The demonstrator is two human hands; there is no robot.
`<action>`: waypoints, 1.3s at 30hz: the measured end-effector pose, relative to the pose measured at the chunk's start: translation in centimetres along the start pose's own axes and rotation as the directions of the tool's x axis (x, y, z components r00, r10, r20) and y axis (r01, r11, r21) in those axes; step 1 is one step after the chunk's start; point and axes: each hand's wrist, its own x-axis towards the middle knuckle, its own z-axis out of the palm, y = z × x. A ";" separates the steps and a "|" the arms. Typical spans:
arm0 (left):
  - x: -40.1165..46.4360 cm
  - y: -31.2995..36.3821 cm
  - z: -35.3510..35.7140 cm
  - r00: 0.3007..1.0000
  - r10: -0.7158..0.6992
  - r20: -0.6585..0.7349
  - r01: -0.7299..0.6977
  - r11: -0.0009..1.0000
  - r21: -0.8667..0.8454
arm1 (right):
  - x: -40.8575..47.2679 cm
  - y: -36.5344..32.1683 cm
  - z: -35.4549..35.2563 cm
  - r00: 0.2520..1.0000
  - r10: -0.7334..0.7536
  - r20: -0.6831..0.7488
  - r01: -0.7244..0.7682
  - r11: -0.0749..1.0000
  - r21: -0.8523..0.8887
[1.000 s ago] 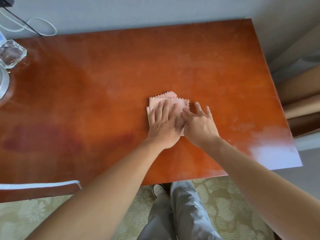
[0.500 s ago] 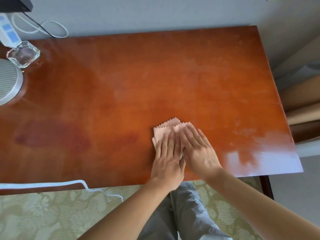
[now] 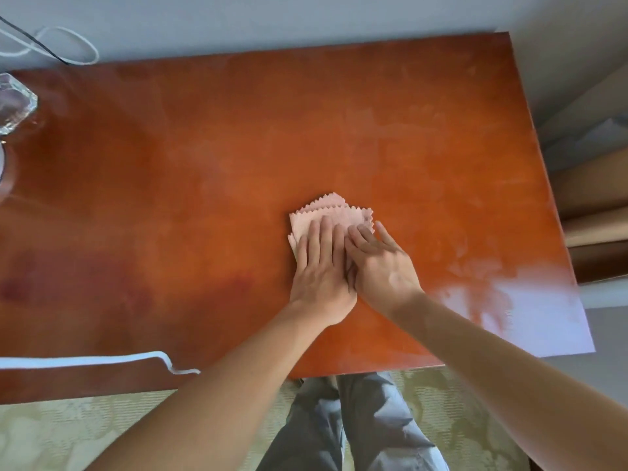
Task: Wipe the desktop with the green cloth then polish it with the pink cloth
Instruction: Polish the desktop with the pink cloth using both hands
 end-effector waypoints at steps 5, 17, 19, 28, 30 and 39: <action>6.9 -1.2 -3.2 1.000 0.025 -0.005 -0.025 0.999 0.021 | 6.5 3.0 -0.7 0.990 0.039 0.133 -0.036 0.999 -0.030; 7.6 -1.1 -4.3 0.996 0.072 0.042 -0.076 0.994 0.078 | 7.0 3.7 -2.1 0.974 0.018 0.224 -0.004 0.998 -0.063; 6.1 -0.8 -3.6 0.996 0.079 0.051 -0.082 0.994 0.078 | 5.2 3.6 -2.1 0.982 -0.010 0.188 0.014 1.000 -0.022; 10.8 -1.2 -5.6 0.998 0.061 0.025 -0.062 0.996 0.066 | 10.2 6.8 -0.9 0.993 -0.096 0.072 0.098 0.995 -0.019; 13.4 -1.5 -6.6 0.998 0.041 0.037 -0.044 0.996 0.080 | 12.8 7.8 -1.3 0.990 -0.083 0.117 0.087 0.996 -0.030; 27.0 -4.5 -13.4 0.999 -0.016 0.047 0.009 0.989 0.148 | 26.9 11.8 -2.4 0.961 -0.037 0.274 0.069 0.992 -0.106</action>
